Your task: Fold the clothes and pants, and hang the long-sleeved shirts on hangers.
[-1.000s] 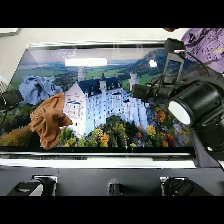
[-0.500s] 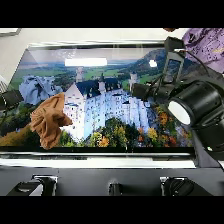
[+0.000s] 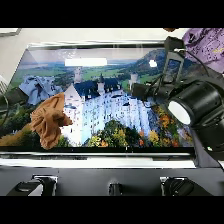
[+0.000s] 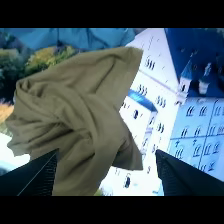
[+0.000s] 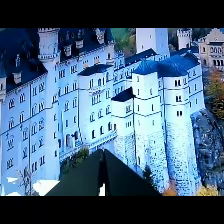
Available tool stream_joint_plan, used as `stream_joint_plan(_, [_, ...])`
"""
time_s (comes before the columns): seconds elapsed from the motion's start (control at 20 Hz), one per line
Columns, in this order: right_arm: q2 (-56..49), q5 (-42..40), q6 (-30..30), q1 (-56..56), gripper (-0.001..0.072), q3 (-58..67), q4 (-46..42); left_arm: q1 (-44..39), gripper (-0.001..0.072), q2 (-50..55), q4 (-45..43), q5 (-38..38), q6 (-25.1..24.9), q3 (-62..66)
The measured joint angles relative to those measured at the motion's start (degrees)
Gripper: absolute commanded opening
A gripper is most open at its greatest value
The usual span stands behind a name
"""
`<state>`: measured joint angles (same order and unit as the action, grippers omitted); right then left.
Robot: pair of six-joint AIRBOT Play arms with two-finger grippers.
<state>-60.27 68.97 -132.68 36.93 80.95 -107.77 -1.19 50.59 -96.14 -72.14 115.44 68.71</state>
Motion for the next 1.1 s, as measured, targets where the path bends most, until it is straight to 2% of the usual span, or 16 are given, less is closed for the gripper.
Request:
stream_joint_plan(0.2, [0.0,0.04,0.02,0.0,0.0049,0.0,0.44,0.0,0.072,6.56,0.0,-1.73,1.49,-3.89])
stream_joint_plan(0.55, [-0.02,0.17,0.02,0.0,0.0049,0.0,0.61,0.02,0.0703,22.21,0.57,4.7,3.26,-7.78])
stream_joint_plan(0.6, [0.0,0.0,0.02,0.0,0.0049,0.0,0.59,0.02,0.0409,23.93,0.7,5.38,3.76,-7.89])
stream_joint_plan(0.65, [0.0,0.0,0.02,0.0,0.0049,0.0,0.59,0.04,0.0032,25.09,0.98,5.73,4.11,-7.98])
stream_joint_plan(0.9, [0.0,-0.13,0.02,0.0,0.005,0.0,0.15,-0.55,0.0014,26.29,7.96,6.12,-0.2,-5.73])
stream_joint_plan(1.1, [0.61,2.01,0.26,0.0,0.0055,0.0,-1.2,-4.13,0.0014,24.92,28.41,8.48,-10.14,-1.25])
